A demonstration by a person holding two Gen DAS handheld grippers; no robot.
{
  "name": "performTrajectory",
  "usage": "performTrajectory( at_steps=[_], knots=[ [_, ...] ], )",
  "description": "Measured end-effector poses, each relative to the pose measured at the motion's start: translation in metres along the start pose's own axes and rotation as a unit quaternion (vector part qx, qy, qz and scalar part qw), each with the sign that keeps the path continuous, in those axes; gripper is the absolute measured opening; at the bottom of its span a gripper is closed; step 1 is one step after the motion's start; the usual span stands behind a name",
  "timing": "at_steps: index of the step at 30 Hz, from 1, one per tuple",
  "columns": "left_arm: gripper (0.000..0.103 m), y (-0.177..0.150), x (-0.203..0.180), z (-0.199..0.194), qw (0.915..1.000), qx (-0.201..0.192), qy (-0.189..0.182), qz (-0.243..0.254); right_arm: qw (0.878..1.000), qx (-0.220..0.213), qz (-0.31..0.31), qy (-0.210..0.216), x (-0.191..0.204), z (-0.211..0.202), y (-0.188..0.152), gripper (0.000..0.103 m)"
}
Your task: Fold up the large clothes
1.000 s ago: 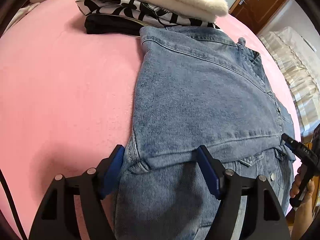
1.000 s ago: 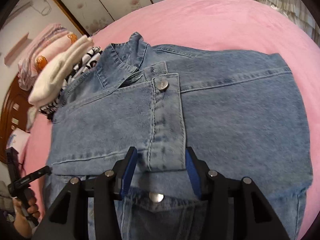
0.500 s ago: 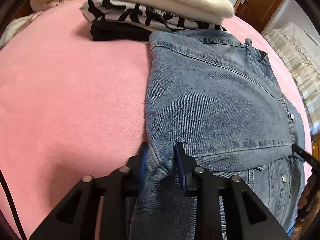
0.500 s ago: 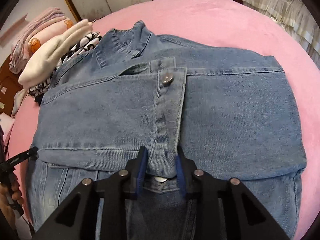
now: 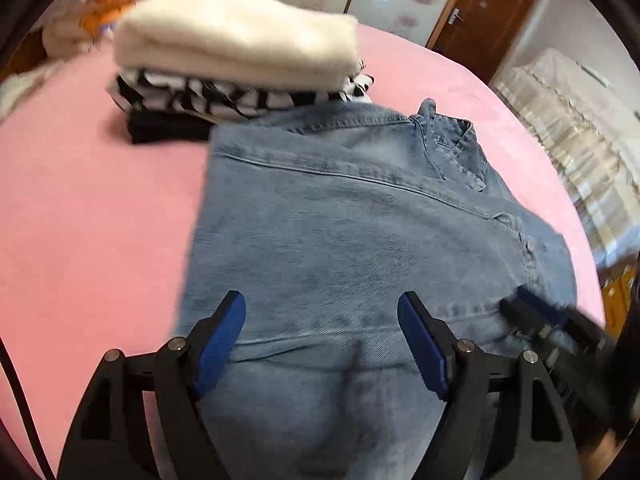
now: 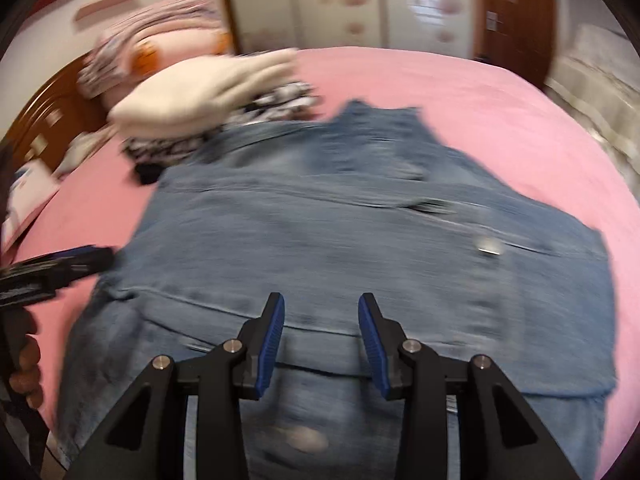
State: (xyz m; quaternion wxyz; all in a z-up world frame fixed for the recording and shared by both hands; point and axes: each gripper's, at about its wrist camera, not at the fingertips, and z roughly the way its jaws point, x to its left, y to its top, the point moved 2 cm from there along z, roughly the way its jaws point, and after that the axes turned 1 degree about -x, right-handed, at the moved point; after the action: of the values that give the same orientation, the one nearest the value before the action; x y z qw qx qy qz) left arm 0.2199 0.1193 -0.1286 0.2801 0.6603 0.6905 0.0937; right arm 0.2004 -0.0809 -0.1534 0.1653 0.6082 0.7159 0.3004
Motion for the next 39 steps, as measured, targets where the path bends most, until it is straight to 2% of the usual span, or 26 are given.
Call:
performTrajectory(
  at_steps=[3,5,8,9,11,14,16,17,18,21,25,30,39],
  knots=[
    [0.077,0.0,-0.008,0.02,1.0,0.006,0.005,0.0,1.0,0.015,-0.011,0.016,0.017,0.018,-0.002,0.039],
    [0.077,-0.003,-0.012,0.035,0.9996,0.021,0.014,0.011,0.999,0.041,-0.003,0.021,0.012,0.035,-0.007,0.039],
    [0.077,-0.009,-0.011,0.053,0.9984,0.038,0.029,0.031,0.999,0.048,0.014,0.02,-0.008,0.038,-0.012,0.032],
    [0.077,-0.01,-0.009,0.053,0.9982,0.033,0.035,0.037,0.999,0.046,0.019,0.013,-0.016,0.036,-0.012,0.023],
    [0.077,-0.008,0.0,0.049,0.9976,0.023,0.052,0.04,0.998,0.039,0.037,-0.016,-0.044,0.027,-0.011,0.013],
    [0.077,-0.005,0.018,0.048,0.998,0.024,0.054,0.021,0.991,0.045,0.082,-0.098,-0.094,0.018,-0.018,0.014],
    [0.077,-0.004,0.025,0.047,0.9986,0.026,0.043,0.015,0.99,0.041,0.123,-0.06,-0.118,0.011,-0.024,0.01],
    [0.077,-0.005,0.024,0.046,0.9984,0.025,0.047,0.021,0.989,0.043,0.134,-0.05,-0.125,0.009,-0.025,0.002],
    [0.077,-0.004,0.024,0.046,0.9981,0.024,0.051,0.026,0.988,0.045,0.139,-0.047,-0.127,0.007,-0.025,0.0],
    [0.077,-0.004,0.021,0.046,0.9968,0.023,0.066,0.039,0.989,0.048,0.125,-0.067,-0.117,0.007,-0.024,0.0],
    [0.077,-0.005,0.021,0.041,0.9971,0.023,0.067,0.03,0.989,0.05,0.111,-0.089,-0.106,0.009,-0.021,0.006],
    [0.077,-0.005,0.022,0.024,0.9982,0.018,0.055,0.018,0.987,0.049,0.132,-0.076,-0.109,0.003,-0.019,0.017],
    [0.077,-0.014,0.019,-0.023,0.9985,-0.002,0.054,0.01,0.986,0.039,0.148,-0.072,-0.101,-0.033,-0.028,0.018]
  ],
)
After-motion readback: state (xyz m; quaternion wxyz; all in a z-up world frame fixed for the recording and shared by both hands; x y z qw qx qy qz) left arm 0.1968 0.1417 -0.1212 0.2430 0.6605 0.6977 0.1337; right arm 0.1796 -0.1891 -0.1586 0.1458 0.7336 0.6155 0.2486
